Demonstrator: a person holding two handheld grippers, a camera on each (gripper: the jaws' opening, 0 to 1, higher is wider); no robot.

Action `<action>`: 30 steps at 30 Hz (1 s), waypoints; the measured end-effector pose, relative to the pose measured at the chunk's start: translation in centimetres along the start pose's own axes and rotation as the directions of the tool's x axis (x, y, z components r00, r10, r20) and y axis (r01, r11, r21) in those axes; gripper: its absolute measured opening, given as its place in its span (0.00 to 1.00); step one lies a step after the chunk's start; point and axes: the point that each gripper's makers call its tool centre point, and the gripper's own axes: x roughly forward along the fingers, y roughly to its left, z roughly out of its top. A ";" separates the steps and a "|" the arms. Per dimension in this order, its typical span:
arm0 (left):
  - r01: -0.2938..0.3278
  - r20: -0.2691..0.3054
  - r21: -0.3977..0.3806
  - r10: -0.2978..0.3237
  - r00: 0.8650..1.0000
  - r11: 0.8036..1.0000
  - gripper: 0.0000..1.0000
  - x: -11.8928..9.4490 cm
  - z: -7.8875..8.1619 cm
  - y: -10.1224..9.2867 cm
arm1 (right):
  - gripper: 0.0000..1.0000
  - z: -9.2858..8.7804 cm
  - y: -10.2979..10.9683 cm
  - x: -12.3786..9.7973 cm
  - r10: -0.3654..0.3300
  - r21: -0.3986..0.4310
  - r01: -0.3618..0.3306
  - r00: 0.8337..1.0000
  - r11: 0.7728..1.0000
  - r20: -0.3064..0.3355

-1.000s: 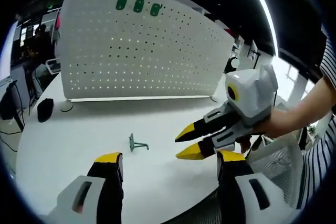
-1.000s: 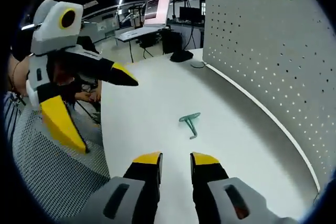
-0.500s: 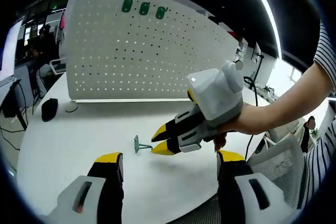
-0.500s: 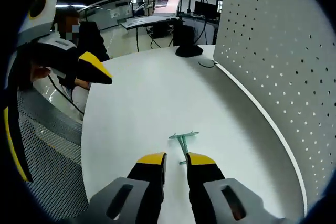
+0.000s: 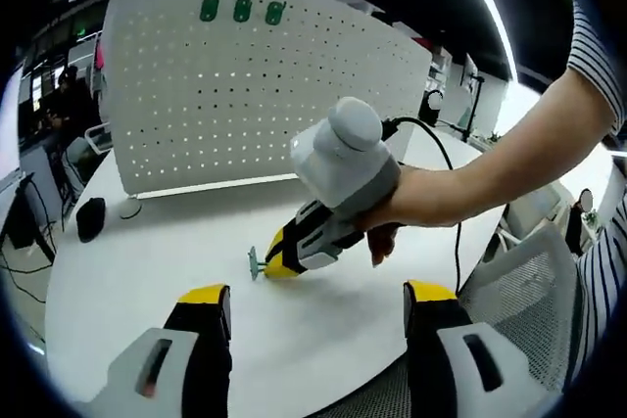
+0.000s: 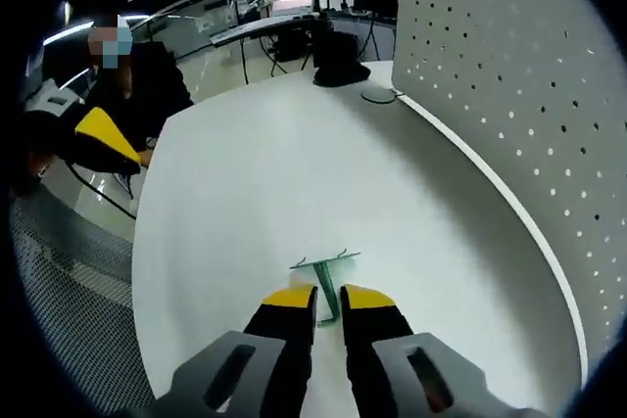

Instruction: Insert the hook assembly into the mounting plate slot until the hook locks in place.

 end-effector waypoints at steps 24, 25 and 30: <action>-0.005 0.050 -0.147 0.012 0.999 0.989 0.72 -0.1 0.8 1.4 | 0.01 0.3 -0.7 -2.7 -0.048 0.243 0.034 0.997 0.969 0.052; -0.005 0.048 -0.157 0.012 0.999 0.988 0.72 -0.1 0.8 1.6 | 0.01 0.4 -0.9 -3.2 -0.052 0.292 0.031 0.996 0.956 0.066; -0.023 0.057 -0.162 0.032 0.998 0.987 0.70 -0.2 1.6 3.1 | 0.01 0.9 -1.1 -5.4 -0.049 0.473 -0.019 0.990 0.881 0.131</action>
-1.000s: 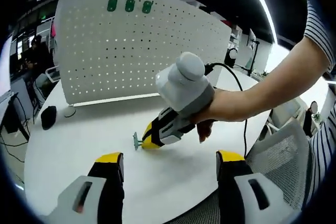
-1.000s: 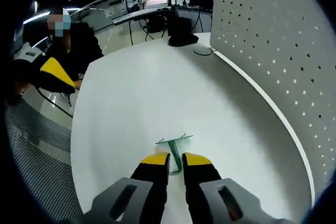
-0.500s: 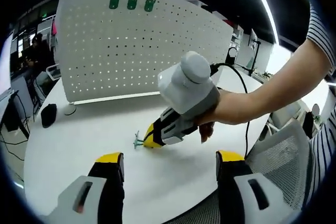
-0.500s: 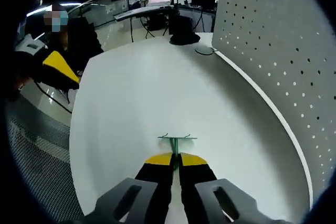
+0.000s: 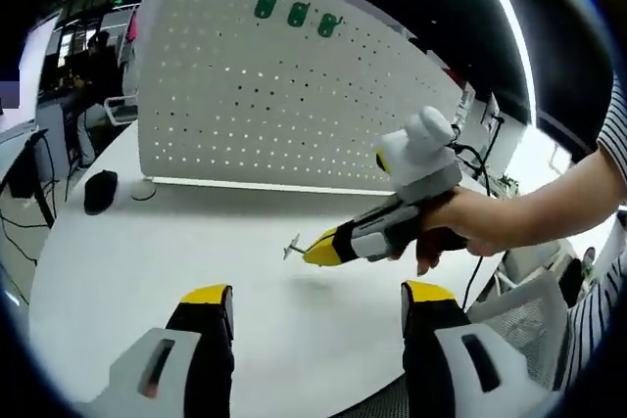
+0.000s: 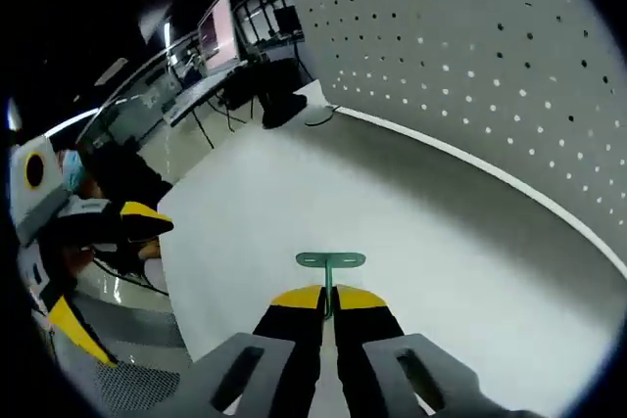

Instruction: Insert the hook assembly into the mounting plate slot until the hook locks in place.

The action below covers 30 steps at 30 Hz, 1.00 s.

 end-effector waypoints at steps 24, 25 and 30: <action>0.259 0.089 0.073 -0.265 0.960 0.963 0.34 3.1 6.5 -3.6 | 0.01 1.8 5.1 -9.0 0.177 0.397 -0.252 0.960 0.883 0.217; 0.268 0.088 0.082 -0.275 0.957 0.960 0.32 3.1 6.5 -3.9 | 0.01 1.7 5.2 -9.1 0.183 0.408 -0.259 0.959 0.875 0.216; 0.322 0.075 0.080 -0.328 0.942 0.943 0.30 3.2 6.6 -4.9 | 0.01 1.8 5.8 -10.0 0.216 0.488 -0.322 0.941 0.811 0.262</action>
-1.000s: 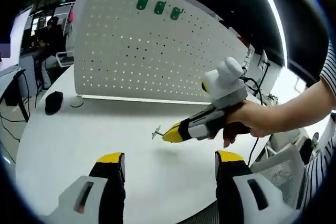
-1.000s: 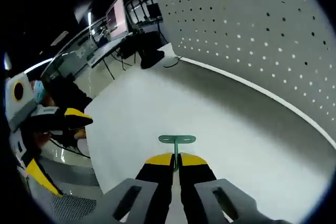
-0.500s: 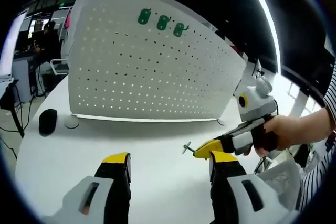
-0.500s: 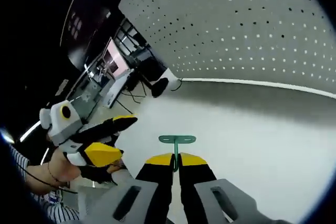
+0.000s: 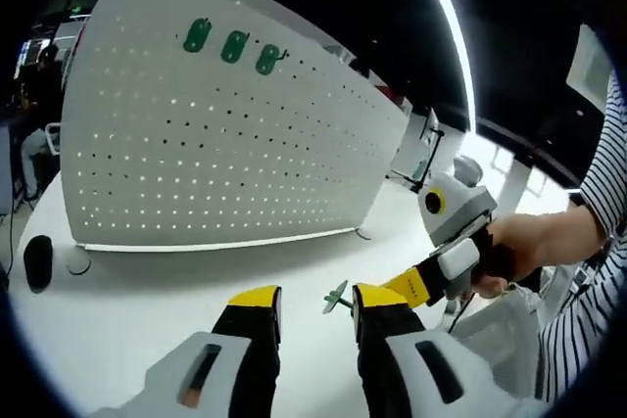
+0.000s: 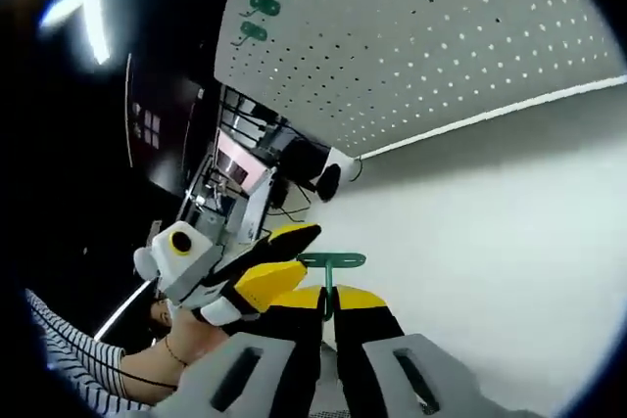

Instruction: Insert the hook assembly into the mounting plate slot until the hook locks in place.

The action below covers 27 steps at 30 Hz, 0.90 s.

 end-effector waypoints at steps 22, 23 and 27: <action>0.155 -0.030 0.157 -0.152 0.988 0.975 0.05 0.0 0.9 -3.8 | 0.01 -0.5 2.1 -1.3 0.164 0.201 -0.167 0.986 0.965 0.032; 0.154 -0.032 0.175 -0.151 0.988 0.972 0.05 0.1 0.9 -3.8 | 0.01 -0.5 2.2 -1.4 0.166 0.201 -0.169 0.986 0.965 0.033; 0.150 -0.048 0.202 -0.144 0.989 0.968 0.04 0.0 0.9 -4.1 | 0.01 -0.6 2.2 -1.4 0.171 0.204 -0.173 0.985 0.964 0.028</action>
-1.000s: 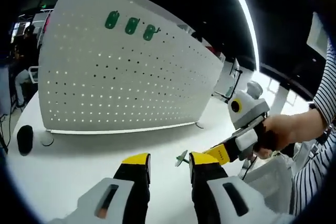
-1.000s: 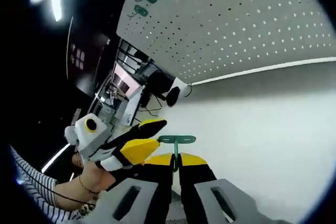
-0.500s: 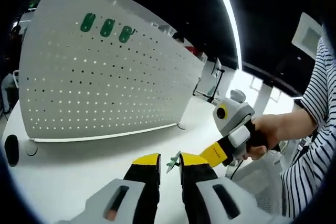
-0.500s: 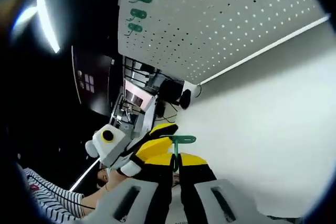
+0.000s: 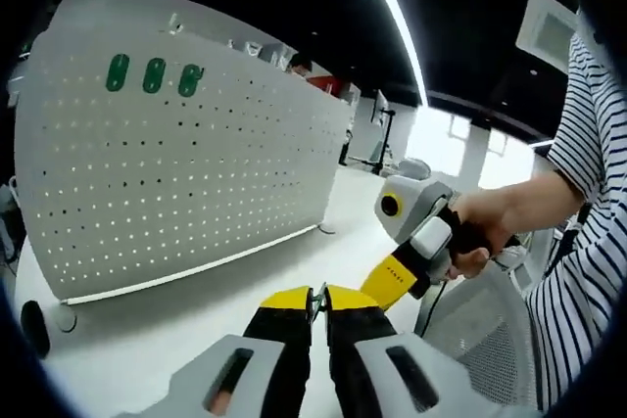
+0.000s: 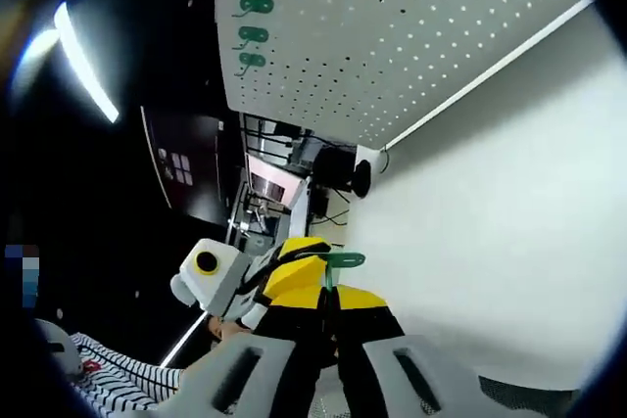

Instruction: Insert the hook assembly into the mounting plate slot until the hook locks in place.

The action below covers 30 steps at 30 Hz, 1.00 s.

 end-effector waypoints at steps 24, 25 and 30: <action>-0.216 -0.082 -0.091 0.209 0.974 0.972 0.01 -1.8 -0.1 3.5 | 0.07 2.9 2.4 -2.3 -0.159 -0.566 0.200 0.980 0.800 0.122; -0.225 -0.079 -0.121 0.216 0.973 0.967 0.01 -2.0 -0.1 3.8 | 0.08 2.8 2.9 -2.2 -0.156 -0.617 0.198 0.980 0.762 0.122; -0.246 -0.076 -0.266 0.234 0.969 0.932 0.01 -2.5 0.0 4.1 | 0.11 2.1 3.3 -1.7 -0.208 -0.751 0.221 0.971 0.622 0.114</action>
